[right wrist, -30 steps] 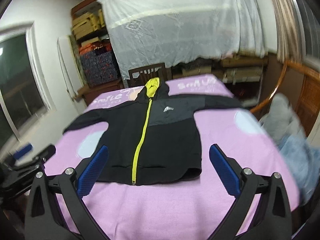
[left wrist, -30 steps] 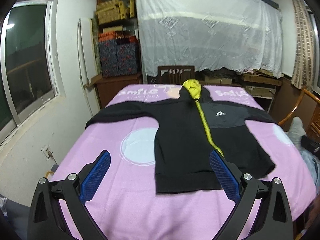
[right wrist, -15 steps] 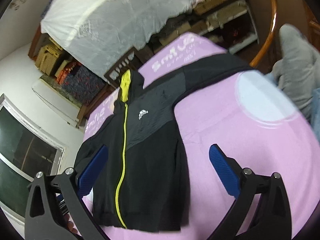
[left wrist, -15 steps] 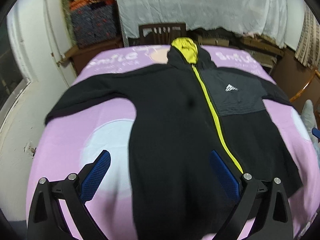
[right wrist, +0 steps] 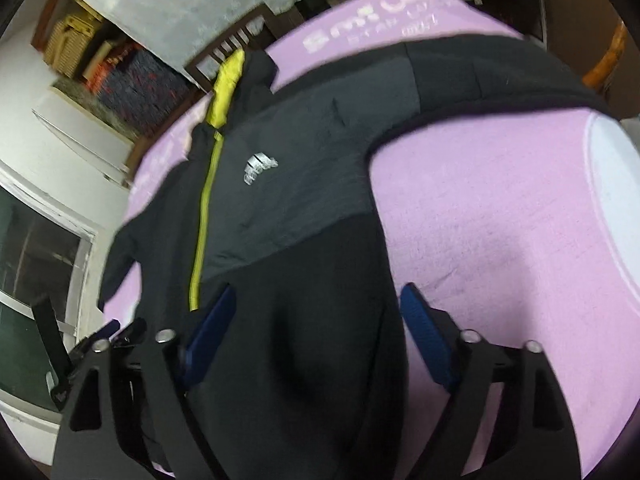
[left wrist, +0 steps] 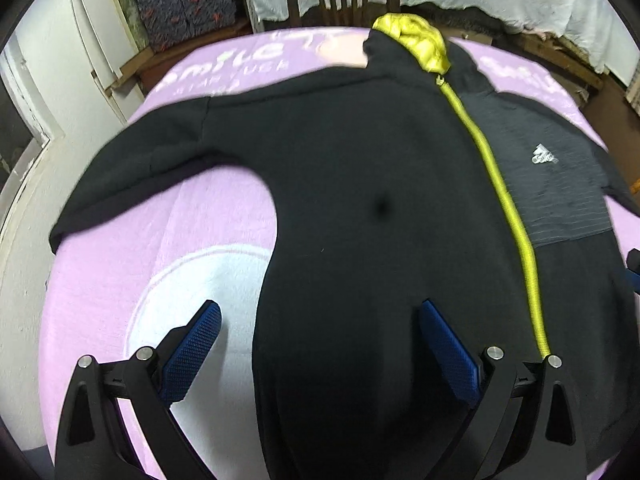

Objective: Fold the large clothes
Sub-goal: 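Move the right gripper to the jacket sleeve beside the zipper and grasp it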

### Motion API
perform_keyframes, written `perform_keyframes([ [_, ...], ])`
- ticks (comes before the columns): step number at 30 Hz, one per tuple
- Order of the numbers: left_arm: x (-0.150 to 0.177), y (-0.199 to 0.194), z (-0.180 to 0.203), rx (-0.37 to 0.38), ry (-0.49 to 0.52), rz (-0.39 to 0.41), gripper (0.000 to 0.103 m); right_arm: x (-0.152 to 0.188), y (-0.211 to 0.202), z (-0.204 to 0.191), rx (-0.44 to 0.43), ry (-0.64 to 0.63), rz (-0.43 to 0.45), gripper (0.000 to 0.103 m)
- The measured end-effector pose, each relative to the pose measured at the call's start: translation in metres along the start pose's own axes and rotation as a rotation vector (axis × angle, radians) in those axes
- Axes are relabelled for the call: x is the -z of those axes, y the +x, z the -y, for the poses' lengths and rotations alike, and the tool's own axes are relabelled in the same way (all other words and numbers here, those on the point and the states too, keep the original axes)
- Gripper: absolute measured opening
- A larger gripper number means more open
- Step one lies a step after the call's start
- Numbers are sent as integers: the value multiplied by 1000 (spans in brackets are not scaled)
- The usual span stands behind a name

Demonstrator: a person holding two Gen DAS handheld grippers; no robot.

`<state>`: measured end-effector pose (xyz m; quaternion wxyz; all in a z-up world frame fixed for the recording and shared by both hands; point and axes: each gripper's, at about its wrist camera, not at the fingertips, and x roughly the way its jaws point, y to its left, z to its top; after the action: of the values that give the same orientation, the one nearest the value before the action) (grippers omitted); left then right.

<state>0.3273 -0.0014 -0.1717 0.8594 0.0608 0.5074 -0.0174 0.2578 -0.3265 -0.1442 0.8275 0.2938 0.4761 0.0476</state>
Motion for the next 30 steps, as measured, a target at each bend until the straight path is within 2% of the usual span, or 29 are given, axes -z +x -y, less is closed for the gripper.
perform_keyframes([
  [6, -4, 3, -15, 44, -37, -12, 100, -2, 1, 8, -11, -32, -22, 75],
  [8, -17, -5, -15, 50, -46, 7, 100, -17, -9, 16, -25, 4, 18, 75],
  [9, -25, -10, -13, 53, -41, 17, 100, -30, -20, 28, -22, 49, 74, 75],
  [13, -54, -24, 19, 59, 5, 69, 100, -62, -43, 73, -36, 209, 209, 75],
  [17, -79, -18, 68, 103, 65, 90, 100, -76, -39, 111, -32, 340, 251, 75],
  [21, -98, 2, 101, 162, 79, 88, 100, -82, -25, 138, -29, 456, 259, 72],
  [23, -106, 17, 108, 173, 62, 86, 100, -87, -18, 149, -79, 521, 306, 69],
  [28, -109, 56, 93, 199, -34, 39, 99, -97, -16, 162, -67, 642, 412, 68],
  [30, -109, 49, 88, 166, -21, 87, 99, -102, -17, 164, -41, 660, 471, 68],
])
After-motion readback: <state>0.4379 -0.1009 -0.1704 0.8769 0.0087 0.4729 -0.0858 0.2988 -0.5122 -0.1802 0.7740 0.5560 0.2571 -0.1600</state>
